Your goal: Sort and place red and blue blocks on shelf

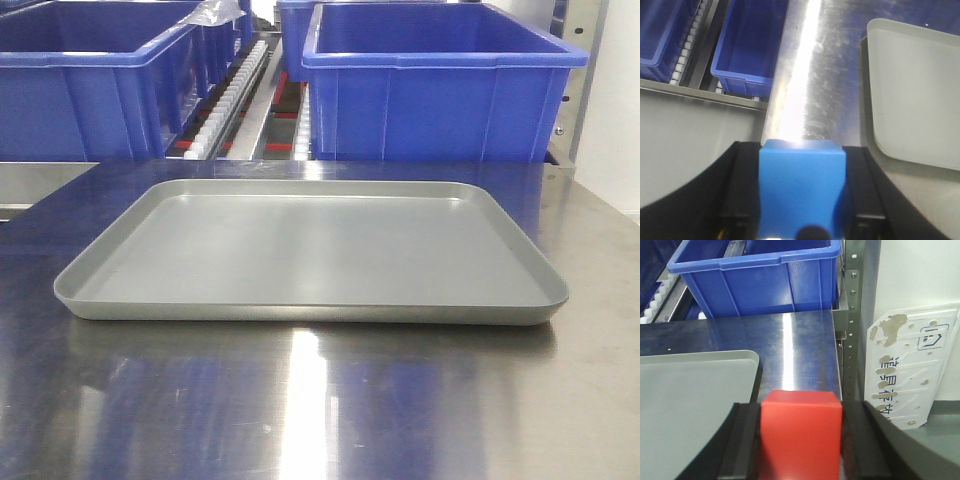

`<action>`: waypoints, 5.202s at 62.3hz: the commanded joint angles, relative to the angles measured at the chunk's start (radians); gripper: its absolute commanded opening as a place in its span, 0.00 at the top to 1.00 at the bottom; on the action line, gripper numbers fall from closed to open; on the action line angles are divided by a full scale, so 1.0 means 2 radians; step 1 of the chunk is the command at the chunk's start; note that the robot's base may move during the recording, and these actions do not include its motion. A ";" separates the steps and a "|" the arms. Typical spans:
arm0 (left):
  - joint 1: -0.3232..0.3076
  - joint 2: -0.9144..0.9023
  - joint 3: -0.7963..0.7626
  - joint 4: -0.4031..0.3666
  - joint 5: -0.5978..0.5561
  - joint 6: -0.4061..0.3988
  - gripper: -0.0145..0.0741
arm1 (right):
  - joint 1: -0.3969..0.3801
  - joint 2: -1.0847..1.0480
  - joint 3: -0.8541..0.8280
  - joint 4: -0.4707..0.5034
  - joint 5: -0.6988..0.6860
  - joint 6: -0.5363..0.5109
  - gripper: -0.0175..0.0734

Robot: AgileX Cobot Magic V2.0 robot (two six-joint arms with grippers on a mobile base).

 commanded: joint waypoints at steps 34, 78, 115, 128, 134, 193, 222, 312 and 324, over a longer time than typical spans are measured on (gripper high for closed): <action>0.001 0.000 -0.014 0.022 -0.044 -0.004 0.70 | -0.003 0.000 -0.014 -0.006 -0.043 -0.002 0.75; 0.001 0.000 -0.014 0.022 -0.044 -0.004 0.70 | -0.003 0.000 -0.014 -0.006 -0.043 -0.002 0.75; 0.001 0.000 -0.014 0.022 -0.044 -0.004 0.70 | -0.003 0.000 -0.014 -0.006 -0.043 -0.002 0.75; 0.001 0.000 -0.014 0.022 -0.044 -0.004 0.70 | -0.003 0.000 -0.014 -0.006 -0.043 -0.002 0.75; 0.001 0.000 -0.014 0.022 -0.044 -0.004 0.70 | -0.003 0.000 -0.014 -0.006 -0.043 -0.002 0.75; 0.001 0.000 -0.014 0.022 -0.044 -0.004 0.70 | -0.003 0.000 -0.014 -0.006 -0.043 -0.002 0.75; 0.001 0.000 -0.014 0.022 -0.044 -0.004 0.70 | -0.003 0.000 -0.014 -0.006 -0.043 -0.002 0.75; 0.001 0.000 -0.014 0.022 -0.044 -0.004 0.70 | -0.003 0.000 -0.014 -0.006 -0.043 -0.002 0.75; 0.001 0.000 -0.014 0.022 -0.044 -0.004 0.70 | -0.003 0.000 -0.014 -0.006 -0.043 -0.002 0.75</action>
